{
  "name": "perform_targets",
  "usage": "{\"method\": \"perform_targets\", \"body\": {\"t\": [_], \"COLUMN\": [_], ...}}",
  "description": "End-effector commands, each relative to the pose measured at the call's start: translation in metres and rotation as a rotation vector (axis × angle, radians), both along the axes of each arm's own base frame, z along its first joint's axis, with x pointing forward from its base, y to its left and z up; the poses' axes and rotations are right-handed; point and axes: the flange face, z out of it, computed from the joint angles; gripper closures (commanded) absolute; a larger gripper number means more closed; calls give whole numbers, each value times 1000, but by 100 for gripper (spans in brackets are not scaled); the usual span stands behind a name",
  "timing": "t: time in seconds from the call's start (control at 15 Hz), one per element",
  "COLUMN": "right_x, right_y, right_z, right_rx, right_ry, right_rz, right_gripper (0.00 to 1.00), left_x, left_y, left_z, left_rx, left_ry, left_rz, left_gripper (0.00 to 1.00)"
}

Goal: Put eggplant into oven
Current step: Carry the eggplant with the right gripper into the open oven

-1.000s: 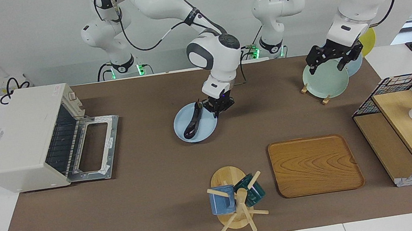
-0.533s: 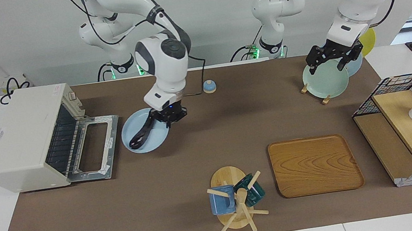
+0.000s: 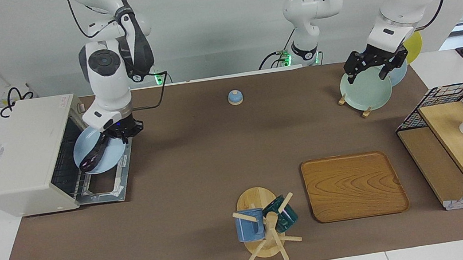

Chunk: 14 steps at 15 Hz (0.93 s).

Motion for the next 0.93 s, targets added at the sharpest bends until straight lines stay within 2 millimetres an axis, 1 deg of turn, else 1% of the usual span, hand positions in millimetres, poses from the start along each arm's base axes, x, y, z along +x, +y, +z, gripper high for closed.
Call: {"method": "perform_targets", "body": {"t": [0.0,0.07,0.2,0.33,0.47,0.6,0.73,0.87], "right_x": [-12,-11,-14,-17,-14,-14,-17,-18], "right_y": [-40,-50,-55,-76,-80,-82,-85,-87], "right_z": [4,4,-5,-17,-24,-25,-37,-36], "right_rx": [8,10,16,25,29,29,33,33], "right_ry": [0,1,-6,-27,-42,-40,-23,-24], "right_rz": [45,48,60,89,93,89,85,77], "right_gripper": [100,100,100,100,100,100,100,100], "left_x": [-2,-2,-2,-2,-2,-2,-2,-2], "left_y": [2,2,2,2,2,2,2,2], "left_z": [4,4,4,3,3,3,4,4], "left_rx": [19,19,19,19,19,19,19,19], "left_ry": [-5,-5,-5,-3,-3,-3,-5,-5], "left_rz": [7,7,7,7,7,7,7,7], "left_gripper": [0,0,0,0,0,0,0,0]}}
